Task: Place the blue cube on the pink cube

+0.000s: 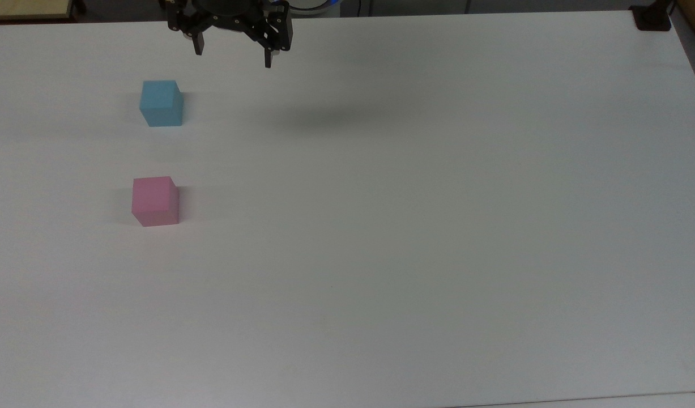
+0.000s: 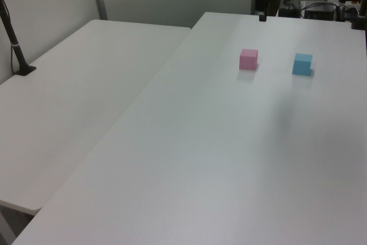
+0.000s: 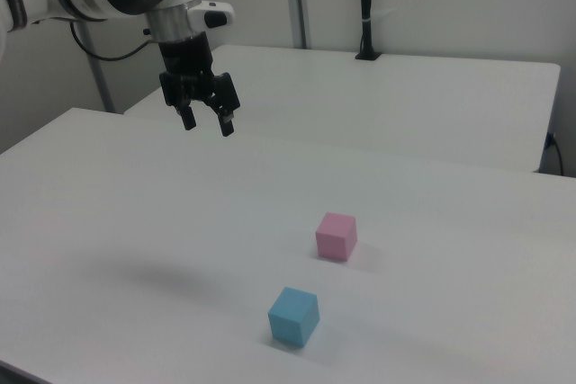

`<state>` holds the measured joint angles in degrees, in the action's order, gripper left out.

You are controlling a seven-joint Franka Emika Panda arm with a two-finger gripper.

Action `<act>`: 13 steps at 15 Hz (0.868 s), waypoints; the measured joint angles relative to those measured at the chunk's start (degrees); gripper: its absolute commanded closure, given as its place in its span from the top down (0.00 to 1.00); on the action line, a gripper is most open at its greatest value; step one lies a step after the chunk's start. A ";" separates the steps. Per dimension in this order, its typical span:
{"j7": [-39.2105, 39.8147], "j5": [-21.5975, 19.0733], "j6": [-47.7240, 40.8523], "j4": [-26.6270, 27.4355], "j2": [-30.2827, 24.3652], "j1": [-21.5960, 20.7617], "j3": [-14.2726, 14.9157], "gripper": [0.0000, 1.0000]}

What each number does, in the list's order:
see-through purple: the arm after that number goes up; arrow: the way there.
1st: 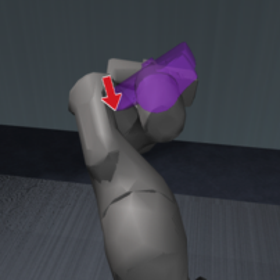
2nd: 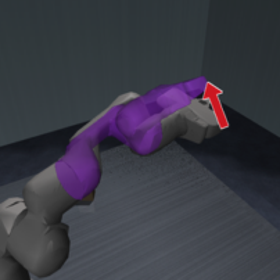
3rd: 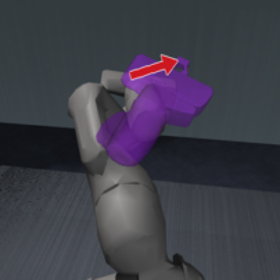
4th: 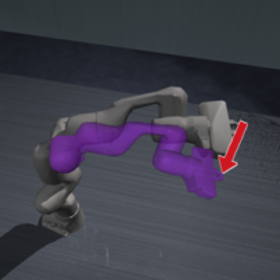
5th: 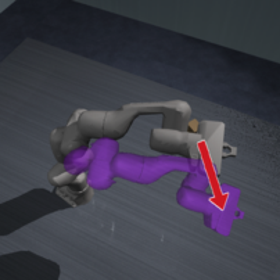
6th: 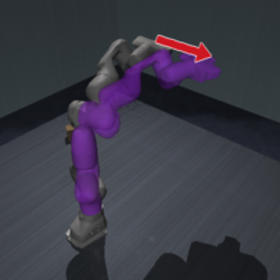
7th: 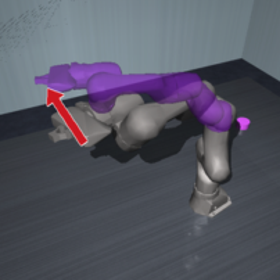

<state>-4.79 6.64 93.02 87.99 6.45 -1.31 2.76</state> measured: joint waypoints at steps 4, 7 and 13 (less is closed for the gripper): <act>0.00 -0.01 2.62 0.67 0.66 0.33 0.27 1.00; 0.00 -0.01 2.81 0.88 0.82 0.35 0.31 1.00; 0.00 -0.01 2.81 0.88 0.83 0.35 0.31 1.00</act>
<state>-4.79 6.63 95.83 88.87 7.28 -0.95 3.07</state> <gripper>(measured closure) 0.000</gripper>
